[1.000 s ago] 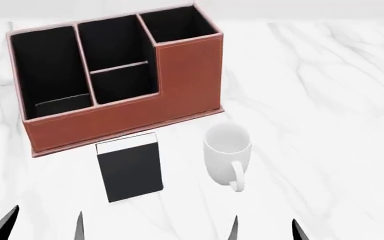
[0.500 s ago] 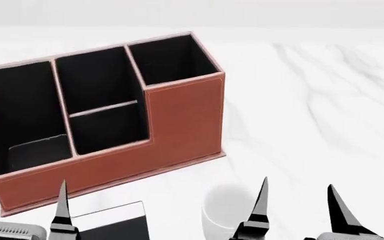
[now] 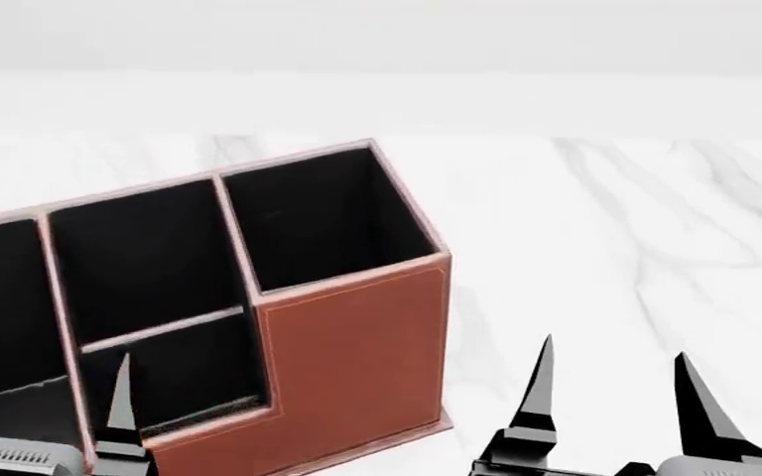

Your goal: Pick up the book and place it in the front compartment of the caddy.

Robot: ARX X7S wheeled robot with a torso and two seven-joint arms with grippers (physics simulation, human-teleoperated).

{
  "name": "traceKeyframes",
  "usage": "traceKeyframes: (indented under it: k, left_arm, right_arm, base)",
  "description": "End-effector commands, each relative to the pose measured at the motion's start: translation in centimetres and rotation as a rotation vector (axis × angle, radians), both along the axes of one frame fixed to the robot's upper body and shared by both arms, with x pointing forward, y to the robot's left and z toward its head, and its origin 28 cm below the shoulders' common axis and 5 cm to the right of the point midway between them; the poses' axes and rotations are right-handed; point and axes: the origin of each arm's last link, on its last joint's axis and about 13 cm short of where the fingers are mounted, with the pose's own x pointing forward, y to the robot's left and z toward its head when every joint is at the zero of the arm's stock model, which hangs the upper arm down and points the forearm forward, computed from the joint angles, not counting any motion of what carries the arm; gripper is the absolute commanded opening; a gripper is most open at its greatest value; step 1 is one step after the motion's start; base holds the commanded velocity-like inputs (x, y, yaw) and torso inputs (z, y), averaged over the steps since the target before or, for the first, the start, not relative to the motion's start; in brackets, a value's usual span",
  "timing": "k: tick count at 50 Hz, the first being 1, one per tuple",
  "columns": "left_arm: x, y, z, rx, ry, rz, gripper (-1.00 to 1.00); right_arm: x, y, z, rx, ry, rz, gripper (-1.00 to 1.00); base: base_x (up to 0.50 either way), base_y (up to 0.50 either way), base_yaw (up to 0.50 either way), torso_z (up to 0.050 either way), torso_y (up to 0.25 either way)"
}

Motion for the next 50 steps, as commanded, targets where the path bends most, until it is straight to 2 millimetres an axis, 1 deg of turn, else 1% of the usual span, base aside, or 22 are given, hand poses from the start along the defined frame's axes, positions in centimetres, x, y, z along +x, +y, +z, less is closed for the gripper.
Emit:
traceKeyframes:
  k: [1,7,9,15,17,23,50]
  left_arm:
    - [0.00,0.11,0.04,-0.024,-0.008,-0.010,1.00]
    - [-0.03,0.10,0.00,-0.022,-0.009,-0.010,1.00]
    - [-0.04,0.09,0.01,-0.022,-0.008,-0.010,1.00]
    - [-0.04,0.11,0.06,-0.020,-0.009,-0.010,1.00]
    - [-0.05,0.10,0.07,-0.020,-0.010,-0.012,1.00]
    - [-0.06,0.13,0.01,-0.020,-0.009,-0.012,1.00]
    - [-0.09,0.11,0.07,-0.020,-0.009,-0.015,1.00]
  right_arm:
    - [0.04,-0.28,0.01,-0.003,-0.007,-0.025,1.00]
    - [0.17,-0.28,0.17,0.003,0.017,-0.024,1.00]
    - [0.15,-0.31,-0.13,0.014,0.015,-0.026,1.00]
    - [0.30,-0.27,0.13,0.004,0.030,-0.041,1.00]
    - [0.22,-0.25,-0.44,0.004,0.015,-0.042,1.00]
    - [-0.03,-0.22,-0.58,0.003,-0.005,-0.018,1.00]
    - [-0.17,-0.31,-0.24,-0.006,-0.039,-0.019,1.00]
  base:
    - [0.50,0.00,0.00,0.000,0.000]
    - [0.50,0.00,0.00,0.000,0.002]
    - [0.50,0.00,0.00,0.000,0.000]
    - [0.50,0.00,0.00,0.000,0.002]
    - [0.00,0.00,0.00,0.000,0.006]
    - [0.00,0.00,0.02,0.000,0.000]
    - [0.00,0.00,0.50,0.000,0.000]
